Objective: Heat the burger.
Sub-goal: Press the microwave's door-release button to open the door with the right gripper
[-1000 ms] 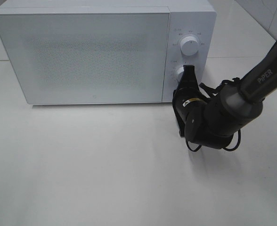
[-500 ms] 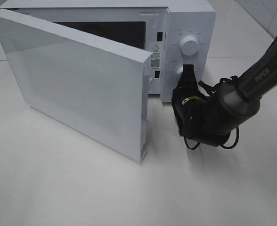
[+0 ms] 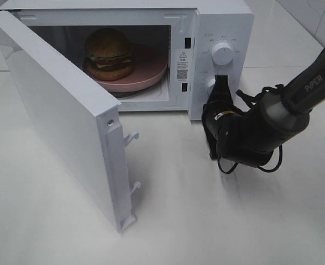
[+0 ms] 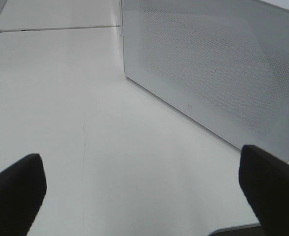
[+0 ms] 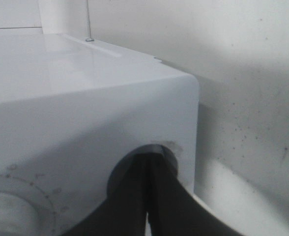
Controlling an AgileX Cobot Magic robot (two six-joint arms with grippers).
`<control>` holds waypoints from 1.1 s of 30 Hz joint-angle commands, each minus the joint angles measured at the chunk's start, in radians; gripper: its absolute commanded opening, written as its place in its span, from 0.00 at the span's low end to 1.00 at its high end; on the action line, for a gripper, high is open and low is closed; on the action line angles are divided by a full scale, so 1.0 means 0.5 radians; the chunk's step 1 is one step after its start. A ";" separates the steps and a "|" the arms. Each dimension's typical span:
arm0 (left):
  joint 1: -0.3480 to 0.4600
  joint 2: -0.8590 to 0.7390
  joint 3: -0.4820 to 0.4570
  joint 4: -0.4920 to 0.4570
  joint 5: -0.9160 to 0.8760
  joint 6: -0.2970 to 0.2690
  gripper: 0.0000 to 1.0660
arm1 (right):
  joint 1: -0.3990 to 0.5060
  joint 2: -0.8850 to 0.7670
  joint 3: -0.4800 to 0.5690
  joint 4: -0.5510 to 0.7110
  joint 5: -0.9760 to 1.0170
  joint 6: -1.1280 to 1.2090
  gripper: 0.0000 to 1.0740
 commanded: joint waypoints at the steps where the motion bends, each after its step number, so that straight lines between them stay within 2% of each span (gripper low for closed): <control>1: 0.006 -0.012 0.008 -0.004 -0.006 -0.006 0.95 | -0.060 -0.102 -0.064 -0.098 -0.154 -0.014 0.00; 11: 0.006 -0.012 0.008 -0.004 -0.006 -0.006 0.95 | -0.060 -0.218 0.104 -0.090 -0.040 -0.062 0.00; 23: 0.006 -0.012 0.008 -0.004 -0.006 -0.006 0.95 | -0.060 -0.426 0.280 -0.244 0.298 -0.090 0.00; 31: 0.006 -0.012 0.008 -0.004 -0.006 -0.006 0.95 | -0.060 -0.658 0.404 -0.248 0.710 -0.410 0.00; 33: 0.006 -0.012 0.008 -0.004 -0.006 -0.006 0.95 | -0.064 -0.734 0.408 -0.280 0.872 -0.626 0.00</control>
